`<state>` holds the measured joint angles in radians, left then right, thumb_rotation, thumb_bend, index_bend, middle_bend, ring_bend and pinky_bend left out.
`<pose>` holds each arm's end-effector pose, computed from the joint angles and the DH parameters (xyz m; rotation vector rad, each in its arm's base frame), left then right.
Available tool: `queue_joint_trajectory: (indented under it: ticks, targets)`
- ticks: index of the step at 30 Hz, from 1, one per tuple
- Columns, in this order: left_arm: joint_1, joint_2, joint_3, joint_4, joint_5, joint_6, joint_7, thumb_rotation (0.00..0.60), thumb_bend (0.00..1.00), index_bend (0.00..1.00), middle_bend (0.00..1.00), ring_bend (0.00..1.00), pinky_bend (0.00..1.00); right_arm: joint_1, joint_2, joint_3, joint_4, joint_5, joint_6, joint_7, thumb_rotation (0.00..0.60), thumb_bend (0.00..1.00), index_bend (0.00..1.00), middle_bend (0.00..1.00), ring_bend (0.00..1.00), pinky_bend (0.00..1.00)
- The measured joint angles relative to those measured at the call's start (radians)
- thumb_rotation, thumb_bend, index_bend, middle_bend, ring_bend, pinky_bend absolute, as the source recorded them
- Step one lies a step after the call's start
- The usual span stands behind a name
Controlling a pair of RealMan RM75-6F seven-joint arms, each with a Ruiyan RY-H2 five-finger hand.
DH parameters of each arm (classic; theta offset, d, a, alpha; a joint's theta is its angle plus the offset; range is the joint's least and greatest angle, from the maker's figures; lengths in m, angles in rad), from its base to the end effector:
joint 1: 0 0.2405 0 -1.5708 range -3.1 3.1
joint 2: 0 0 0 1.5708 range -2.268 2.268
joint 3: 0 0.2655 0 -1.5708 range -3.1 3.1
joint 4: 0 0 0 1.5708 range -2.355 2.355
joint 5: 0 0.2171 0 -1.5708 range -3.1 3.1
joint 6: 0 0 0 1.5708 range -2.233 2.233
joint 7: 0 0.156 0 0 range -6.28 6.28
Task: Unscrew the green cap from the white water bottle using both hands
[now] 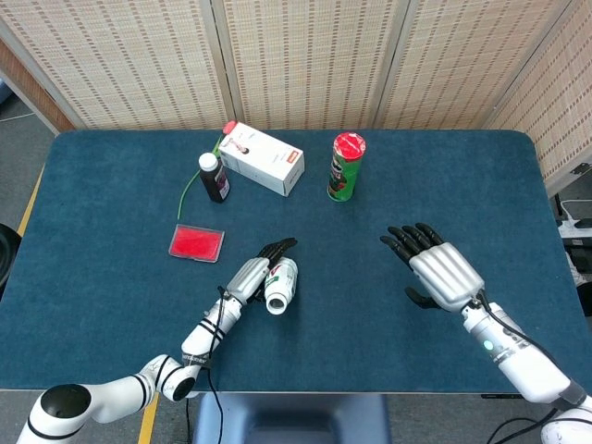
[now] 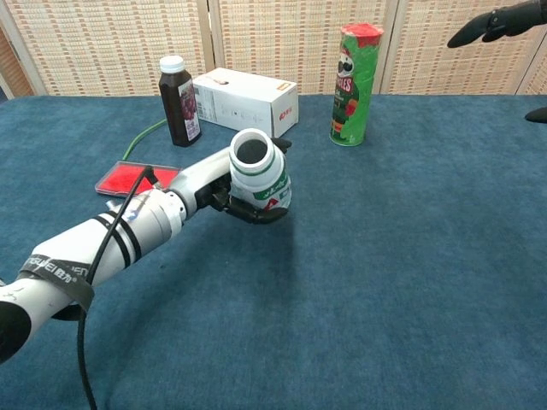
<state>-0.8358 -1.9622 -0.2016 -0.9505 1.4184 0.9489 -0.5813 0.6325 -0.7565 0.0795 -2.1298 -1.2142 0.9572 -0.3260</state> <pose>-0.1050 0.3708 -0.1287 -1.7364 -1.5607 -1.4630 -0.1544 -0.2888 0.1550 1.9465 -0.8211 0.7414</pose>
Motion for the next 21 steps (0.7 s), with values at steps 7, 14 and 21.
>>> queue_joint_trajectory:
  ticks: [7,14,21]
  targets:
    - [-0.002,0.020,0.030,0.018,0.029,0.022,0.173,0.600,0.31,0.00,0.00,0.00,0.00,-0.018,0.019,0.001,-0.012,-0.014,0.008,0.003,0.600,0.29,0.00,0.00,0.00,0.00]
    - [0.002,0.015,0.078,0.100,0.078,0.073,0.526,0.600,0.30,0.00,0.00,0.00,0.00,-0.027,0.009,-0.005,-0.009,-0.024,-0.007,0.009,0.600,0.29,0.00,0.00,0.00,0.00]
    - [0.008,0.021,0.081,0.084,0.081,0.104,0.637,0.600,0.28,0.00,0.00,0.00,0.02,-0.038,0.013,-0.001,-0.004,-0.035,-0.004,0.021,0.600,0.29,0.00,0.00,0.00,0.00]
